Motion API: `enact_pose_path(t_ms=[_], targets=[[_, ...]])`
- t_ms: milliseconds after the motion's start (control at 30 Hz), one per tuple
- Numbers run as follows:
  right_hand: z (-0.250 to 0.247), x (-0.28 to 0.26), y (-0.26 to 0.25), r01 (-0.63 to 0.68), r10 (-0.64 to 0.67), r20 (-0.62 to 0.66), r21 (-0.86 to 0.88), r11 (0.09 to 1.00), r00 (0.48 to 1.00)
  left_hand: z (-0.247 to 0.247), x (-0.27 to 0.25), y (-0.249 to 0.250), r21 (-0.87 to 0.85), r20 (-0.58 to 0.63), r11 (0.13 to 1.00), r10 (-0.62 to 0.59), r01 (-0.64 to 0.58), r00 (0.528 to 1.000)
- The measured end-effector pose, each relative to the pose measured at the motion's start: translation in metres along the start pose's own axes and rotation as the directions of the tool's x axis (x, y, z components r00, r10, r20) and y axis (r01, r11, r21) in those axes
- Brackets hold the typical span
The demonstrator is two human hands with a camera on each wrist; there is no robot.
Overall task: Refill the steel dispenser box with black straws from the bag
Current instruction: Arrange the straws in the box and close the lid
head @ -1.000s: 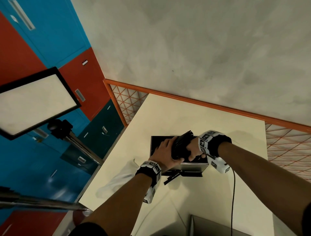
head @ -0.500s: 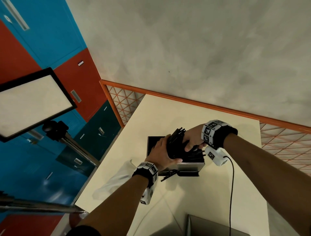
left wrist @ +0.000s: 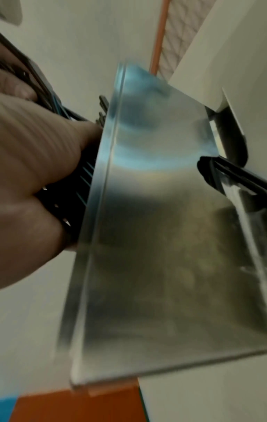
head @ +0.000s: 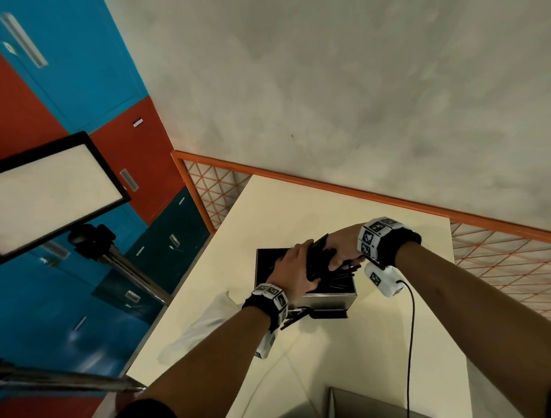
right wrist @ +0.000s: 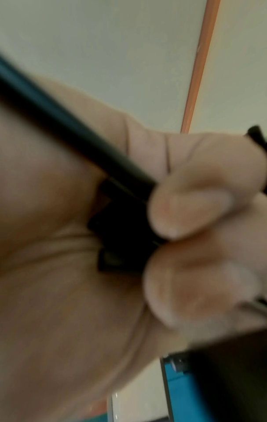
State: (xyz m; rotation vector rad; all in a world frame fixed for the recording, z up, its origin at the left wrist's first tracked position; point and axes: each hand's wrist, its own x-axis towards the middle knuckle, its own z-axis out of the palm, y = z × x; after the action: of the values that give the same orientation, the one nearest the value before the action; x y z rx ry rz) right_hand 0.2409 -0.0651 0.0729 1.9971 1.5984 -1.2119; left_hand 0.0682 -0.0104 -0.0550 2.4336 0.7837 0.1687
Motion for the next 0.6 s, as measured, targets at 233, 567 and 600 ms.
enact_pose_path(t_ms=[233,567,600], targets=[[0.012,-0.002,0.015,-0.009,0.015,-0.091,0.065,0.998,0.996,-0.001,0.003,-0.003,0.148,0.052,0.983,0.098,-0.104,0.994],[0.009,-0.017,0.021,-0.044,0.088,-0.339,0.137,0.99,0.937,0.007,-0.005,-0.015,0.078,-0.028,0.997,0.028,-0.026,0.999],[0.01,-0.021,0.024,-0.037,0.099,-0.352,0.178,0.983,0.931,0.007,-0.005,-0.015,0.074,-0.028,0.997,0.028,-0.026,0.999]])
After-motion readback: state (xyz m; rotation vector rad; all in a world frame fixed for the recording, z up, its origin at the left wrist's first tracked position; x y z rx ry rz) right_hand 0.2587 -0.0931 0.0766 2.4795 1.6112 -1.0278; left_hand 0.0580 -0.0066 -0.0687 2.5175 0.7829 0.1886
